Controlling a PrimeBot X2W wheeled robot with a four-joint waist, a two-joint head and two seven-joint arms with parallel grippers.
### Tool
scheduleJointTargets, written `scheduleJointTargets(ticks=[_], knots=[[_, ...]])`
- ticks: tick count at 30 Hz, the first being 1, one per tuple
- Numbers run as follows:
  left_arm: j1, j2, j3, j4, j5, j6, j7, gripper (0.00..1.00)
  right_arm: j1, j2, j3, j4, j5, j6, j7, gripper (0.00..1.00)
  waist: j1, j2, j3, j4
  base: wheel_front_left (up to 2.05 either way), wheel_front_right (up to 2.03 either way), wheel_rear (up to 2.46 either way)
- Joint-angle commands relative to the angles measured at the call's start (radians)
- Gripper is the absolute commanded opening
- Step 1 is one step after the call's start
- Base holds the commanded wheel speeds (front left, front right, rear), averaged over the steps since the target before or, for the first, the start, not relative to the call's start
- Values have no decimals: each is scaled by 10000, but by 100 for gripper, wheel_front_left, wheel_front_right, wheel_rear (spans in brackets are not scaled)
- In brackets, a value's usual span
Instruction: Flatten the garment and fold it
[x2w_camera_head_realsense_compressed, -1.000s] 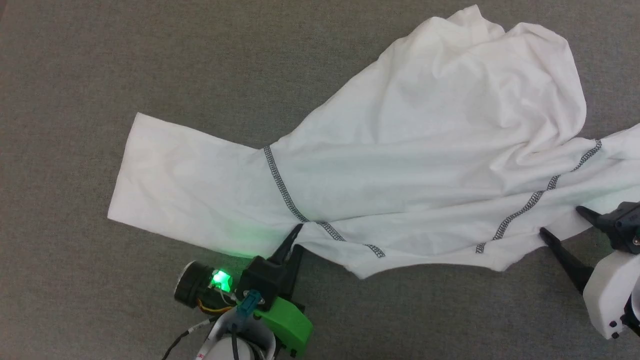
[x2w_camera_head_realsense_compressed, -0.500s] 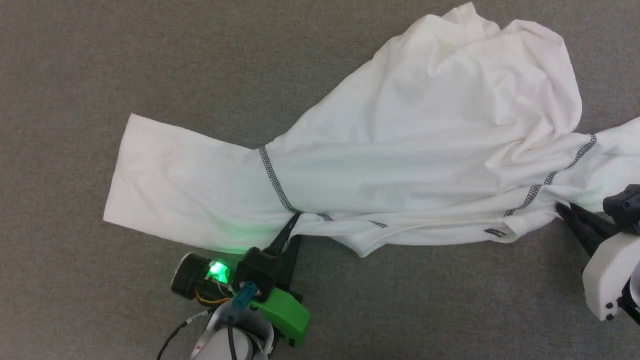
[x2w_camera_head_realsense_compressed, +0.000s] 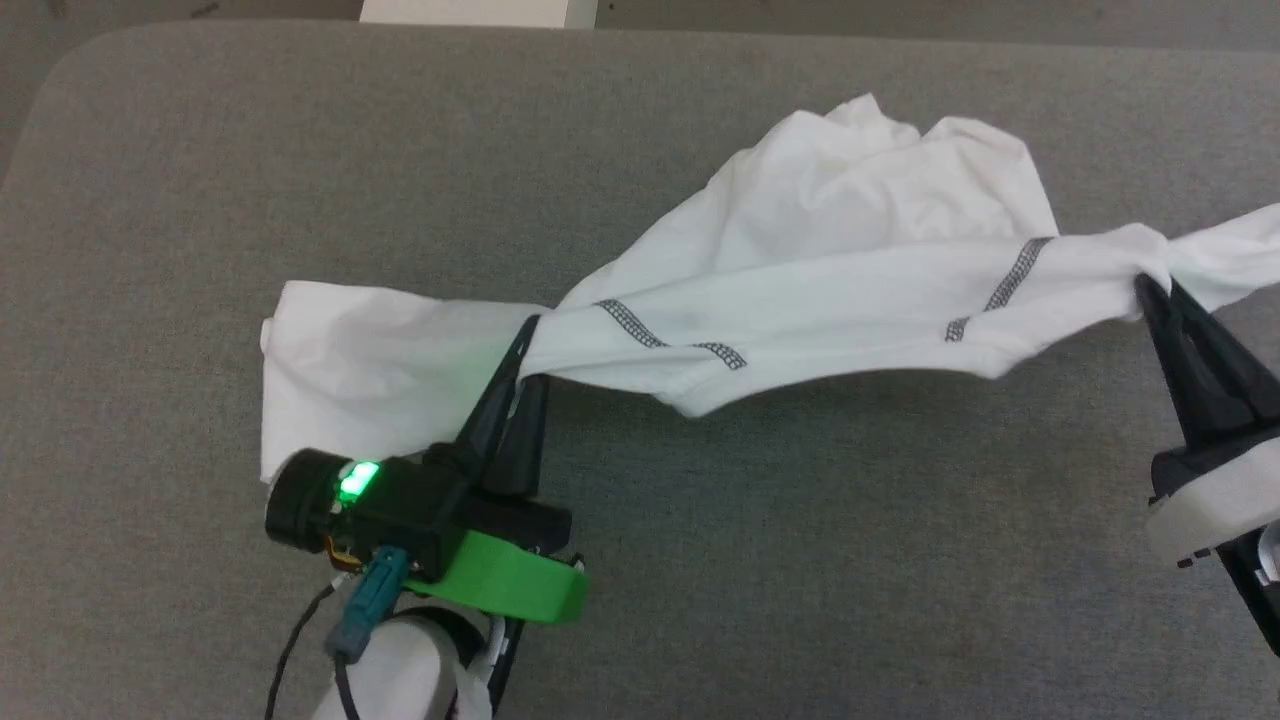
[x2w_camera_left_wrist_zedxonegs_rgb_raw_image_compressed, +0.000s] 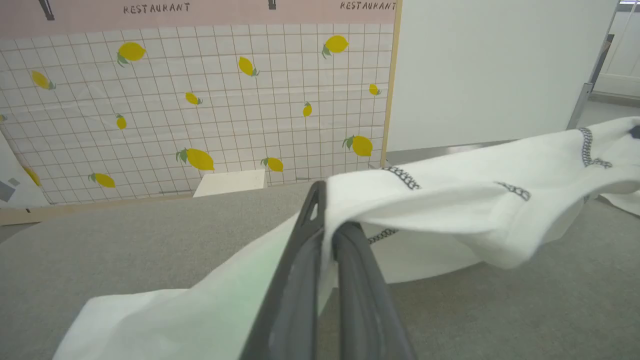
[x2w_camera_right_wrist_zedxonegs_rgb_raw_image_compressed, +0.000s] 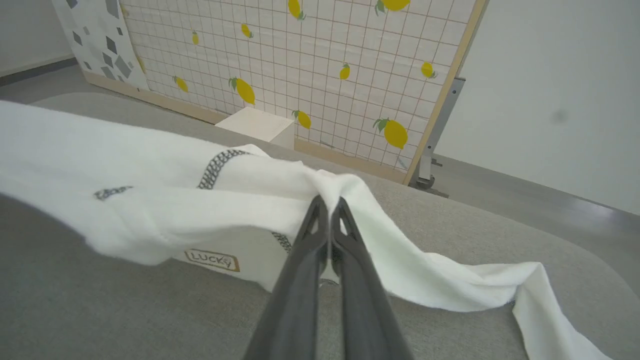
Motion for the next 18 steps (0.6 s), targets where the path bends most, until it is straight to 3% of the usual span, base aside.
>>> scheduleJointTargets(ticks=[1, 8, 14, 18], knots=[[-254, 111, 117, -297, -79, 39, 126, 0, -360, 135, -97, -274, -135, -21, -117, 0, 0, 0, -908, -400, 0, 0, 0], [-1561, 604, 721, -1400, -138, -61, 1294, 0, -1607, 271, -44, -1012, -589, -21, 179, 0, 0, 0, -1918, -739, 0, 0, 0], [-3298, 1065, 1150, -1791, -279, -393, 2677, 0, -3382, -112, 414, -1020, -749, -21, 557, 0, 0, 0, -2508, -1013, 0, 0, 0], [-4351, 1032, 1415, -1964, -638, -446, 3465, 0, -4463, -323, 796, -919, -672, -21, 832, 0, 0, 0, -2723, -1155, 0, 0, 0]])
